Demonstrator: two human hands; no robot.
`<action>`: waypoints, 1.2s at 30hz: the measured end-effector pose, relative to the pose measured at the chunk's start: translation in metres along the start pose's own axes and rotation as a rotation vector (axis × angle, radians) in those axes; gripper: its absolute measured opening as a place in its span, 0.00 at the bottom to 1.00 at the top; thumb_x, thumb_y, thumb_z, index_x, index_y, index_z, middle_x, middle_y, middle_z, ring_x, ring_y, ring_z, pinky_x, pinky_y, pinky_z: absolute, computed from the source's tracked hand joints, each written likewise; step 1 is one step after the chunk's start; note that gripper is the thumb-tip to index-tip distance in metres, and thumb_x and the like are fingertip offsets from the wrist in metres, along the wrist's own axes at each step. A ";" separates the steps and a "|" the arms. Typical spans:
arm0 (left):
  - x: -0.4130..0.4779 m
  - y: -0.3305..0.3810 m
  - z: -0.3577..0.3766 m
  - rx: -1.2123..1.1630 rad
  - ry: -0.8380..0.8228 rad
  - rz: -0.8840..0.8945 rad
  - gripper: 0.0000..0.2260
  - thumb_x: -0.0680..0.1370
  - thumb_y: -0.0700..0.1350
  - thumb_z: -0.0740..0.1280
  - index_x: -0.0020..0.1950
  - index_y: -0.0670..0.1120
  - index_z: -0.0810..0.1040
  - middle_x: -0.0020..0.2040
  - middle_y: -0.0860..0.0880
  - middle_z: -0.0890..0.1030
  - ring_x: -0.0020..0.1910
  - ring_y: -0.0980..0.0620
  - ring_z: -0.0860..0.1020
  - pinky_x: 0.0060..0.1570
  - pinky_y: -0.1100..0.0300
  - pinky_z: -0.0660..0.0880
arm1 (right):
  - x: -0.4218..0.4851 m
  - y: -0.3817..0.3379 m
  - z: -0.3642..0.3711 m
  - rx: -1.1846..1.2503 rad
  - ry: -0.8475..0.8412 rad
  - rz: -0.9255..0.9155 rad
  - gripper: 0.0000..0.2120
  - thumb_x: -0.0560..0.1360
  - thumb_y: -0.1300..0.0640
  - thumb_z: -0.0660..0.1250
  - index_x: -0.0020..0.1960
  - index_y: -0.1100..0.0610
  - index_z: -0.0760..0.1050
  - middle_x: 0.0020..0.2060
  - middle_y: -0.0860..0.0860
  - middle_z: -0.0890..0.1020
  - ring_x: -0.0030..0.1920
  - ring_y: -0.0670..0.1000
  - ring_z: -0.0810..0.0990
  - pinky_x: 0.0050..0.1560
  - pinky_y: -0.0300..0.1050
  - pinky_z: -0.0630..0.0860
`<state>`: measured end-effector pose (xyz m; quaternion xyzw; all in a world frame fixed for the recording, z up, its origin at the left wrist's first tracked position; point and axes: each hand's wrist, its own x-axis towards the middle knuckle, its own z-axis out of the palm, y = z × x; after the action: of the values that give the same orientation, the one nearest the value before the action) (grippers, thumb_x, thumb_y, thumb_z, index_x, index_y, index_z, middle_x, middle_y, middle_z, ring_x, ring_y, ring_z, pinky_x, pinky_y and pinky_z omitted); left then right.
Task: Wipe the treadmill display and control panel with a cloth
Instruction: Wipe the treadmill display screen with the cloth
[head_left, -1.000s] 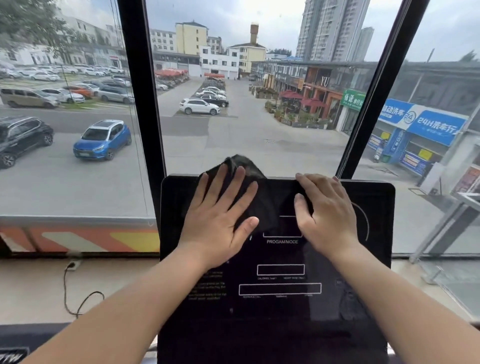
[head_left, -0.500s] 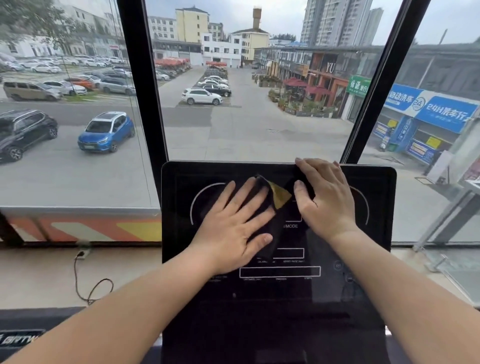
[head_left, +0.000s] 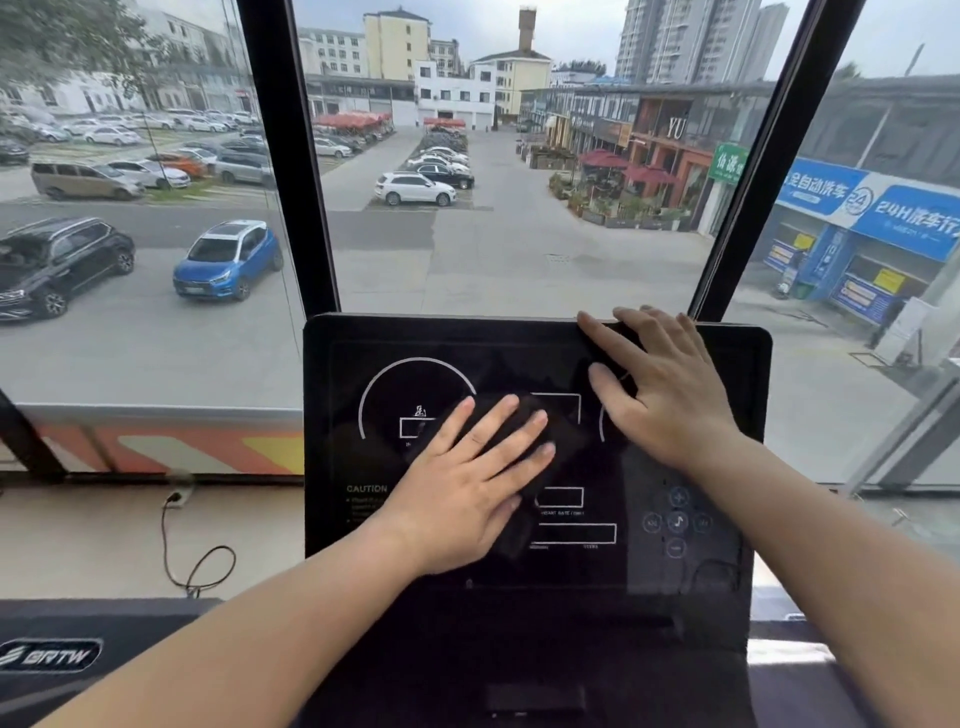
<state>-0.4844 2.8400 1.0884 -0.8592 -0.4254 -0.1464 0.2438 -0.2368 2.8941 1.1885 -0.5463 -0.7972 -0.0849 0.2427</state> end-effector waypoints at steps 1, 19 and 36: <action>0.000 0.001 0.001 0.016 -0.021 -0.006 0.27 0.84 0.57 0.58 0.83 0.53 0.58 0.84 0.50 0.53 0.84 0.43 0.47 0.79 0.37 0.52 | 0.002 0.003 -0.002 0.042 0.019 -0.004 0.27 0.80 0.41 0.54 0.79 0.40 0.62 0.76 0.46 0.70 0.79 0.51 0.61 0.82 0.54 0.51; 0.052 0.035 -0.008 0.137 -0.188 0.085 0.25 0.86 0.60 0.48 0.84 0.57 0.51 0.85 0.53 0.49 0.84 0.47 0.42 0.81 0.41 0.47 | -0.003 0.079 -0.032 0.534 0.035 0.082 0.20 0.78 0.56 0.65 0.69 0.45 0.79 0.70 0.39 0.77 0.75 0.42 0.67 0.80 0.47 0.56; 0.113 0.023 -0.019 0.162 0.018 -0.071 0.26 0.86 0.58 0.54 0.83 0.57 0.55 0.84 0.51 0.53 0.84 0.45 0.48 0.81 0.41 0.49 | -0.007 0.090 -0.025 0.332 0.030 -0.091 0.22 0.82 0.52 0.60 0.76 0.46 0.71 0.75 0.42 0.72 0.78 0.44 0.63 0.79 0.39 0.48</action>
<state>-0.4001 2.8924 1.1492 -0.8197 -0.4639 -0.1278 0.3108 -0.1452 2.9139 1.1949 -0.4607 -0.8205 0.0288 0.3373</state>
